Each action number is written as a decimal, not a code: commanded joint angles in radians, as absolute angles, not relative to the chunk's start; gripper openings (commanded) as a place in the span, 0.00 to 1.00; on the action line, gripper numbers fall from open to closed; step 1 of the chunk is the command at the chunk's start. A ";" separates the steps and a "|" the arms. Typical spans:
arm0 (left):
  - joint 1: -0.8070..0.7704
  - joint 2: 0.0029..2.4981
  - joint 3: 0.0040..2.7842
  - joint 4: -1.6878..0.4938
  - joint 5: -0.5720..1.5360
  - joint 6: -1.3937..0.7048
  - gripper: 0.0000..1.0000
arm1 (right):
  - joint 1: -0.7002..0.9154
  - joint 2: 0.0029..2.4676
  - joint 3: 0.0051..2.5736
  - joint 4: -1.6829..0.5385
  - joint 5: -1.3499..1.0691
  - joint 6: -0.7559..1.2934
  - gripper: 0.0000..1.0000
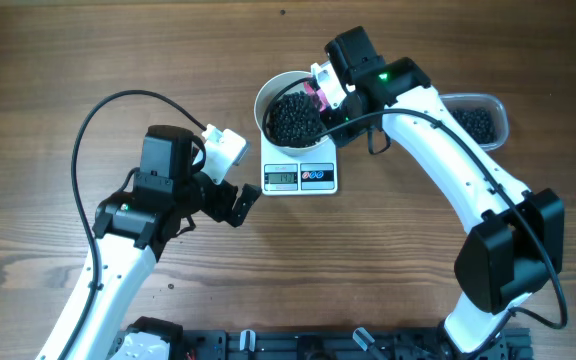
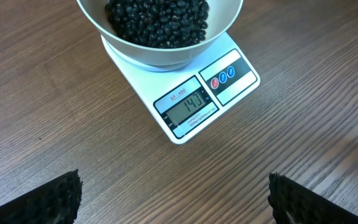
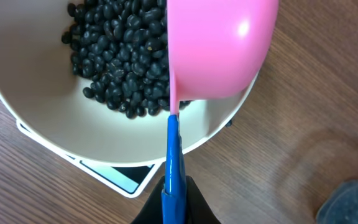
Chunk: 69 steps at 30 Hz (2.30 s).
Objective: Scoop item into bowl and weigh 150g on scale
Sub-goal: 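Tip pink scoop with right gripper to pour beans into bowl, then move pink scoop back into the bean tub and scoop beans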
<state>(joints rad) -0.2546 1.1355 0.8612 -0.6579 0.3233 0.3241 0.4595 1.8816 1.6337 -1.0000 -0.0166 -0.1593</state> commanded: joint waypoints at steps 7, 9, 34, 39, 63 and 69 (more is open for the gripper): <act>-0.258 1.143 0.852 -0.655 0.339 0.326 1.00 | 0.466 1.887 1.659 -0.991 0.008 -0.184 0.04; -0.258 1.143 0.852 -0.655 0.339 0.326 1.00 | 0.466 1.887 1.659 -0.991 0.007 -0.184 0.04; -0.258 1.143 0.852 -0.655 0.339 0.326 1.00 | 0.466 1.889 1.659 -0.963 0.023 -0.215 0.04; -0.258 1.143 0.852 -0.655 0.339 0.326 1.00 | 0.466 1.889 1.659 -0.936 0.060 -0.247 0.04; -0.258 1.143 0.852 -0.655 0.339 0.326 1.00 | 0.301 1.841 1.659 -0.925 -0.469 -0.173 0.04; -0.258 1.143 0.852 -0.655 0.339 0.326 1.00 | 0.192 1.767 1.659 -0.929 -0.595 -0.155 0.04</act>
<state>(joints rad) -0.2546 1.1355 0.8612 -0.6579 0.3233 0.3241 0.2432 1.8576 1.6337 -0.9268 -0.4553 -0.1787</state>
